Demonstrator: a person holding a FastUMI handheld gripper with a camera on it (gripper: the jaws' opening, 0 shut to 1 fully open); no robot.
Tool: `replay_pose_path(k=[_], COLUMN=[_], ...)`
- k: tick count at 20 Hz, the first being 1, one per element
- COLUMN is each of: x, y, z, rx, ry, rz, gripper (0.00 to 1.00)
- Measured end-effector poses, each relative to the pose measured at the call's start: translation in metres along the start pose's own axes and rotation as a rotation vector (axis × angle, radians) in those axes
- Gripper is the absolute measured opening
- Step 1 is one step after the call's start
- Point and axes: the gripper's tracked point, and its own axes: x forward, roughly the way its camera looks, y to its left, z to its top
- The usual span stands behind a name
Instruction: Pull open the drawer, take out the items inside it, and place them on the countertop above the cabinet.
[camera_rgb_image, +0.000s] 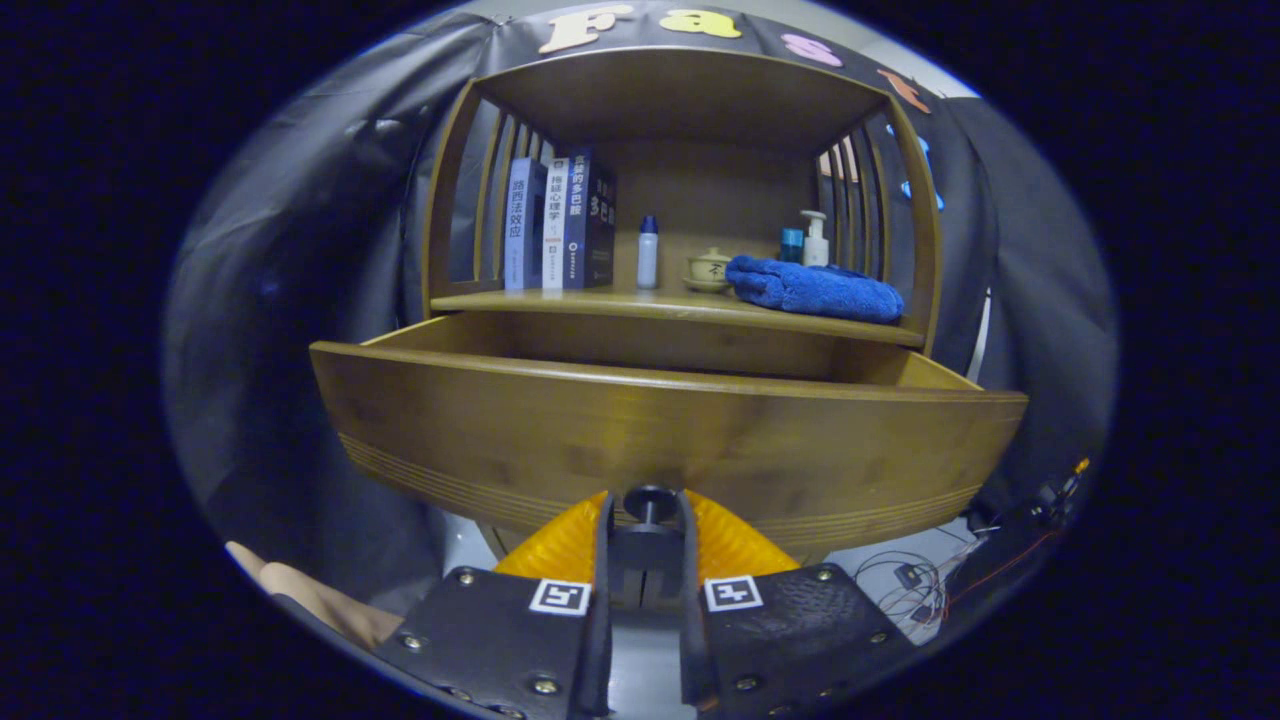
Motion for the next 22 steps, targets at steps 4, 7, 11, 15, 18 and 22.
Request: replay_pose_path(k=[4, 7, 11, 15, 18, 22], x=[0.0000, -0.0002, 0.0000, 0.0006, 0.0003, 0.0002], y=[0.0002, 0.0005, 0.0000, 0.0001, 0.0008, 0.0008], z=[-0.0006, -0.0002, -0.0004, -0.0010, -0.0007, -0.0011], rx=[-0.007, -0.012, -0.018, -0.012, -0.017, -0.020], ry=[-0.003, -0.006, -0.009, -0.006, -0.011, -0.013], rz=[0.002, 0.001, 0.000, 0.003, -0.001, -0.002], gripper=[0.27, 0.27, 0.27, 0.27, 0.27, 0.27])
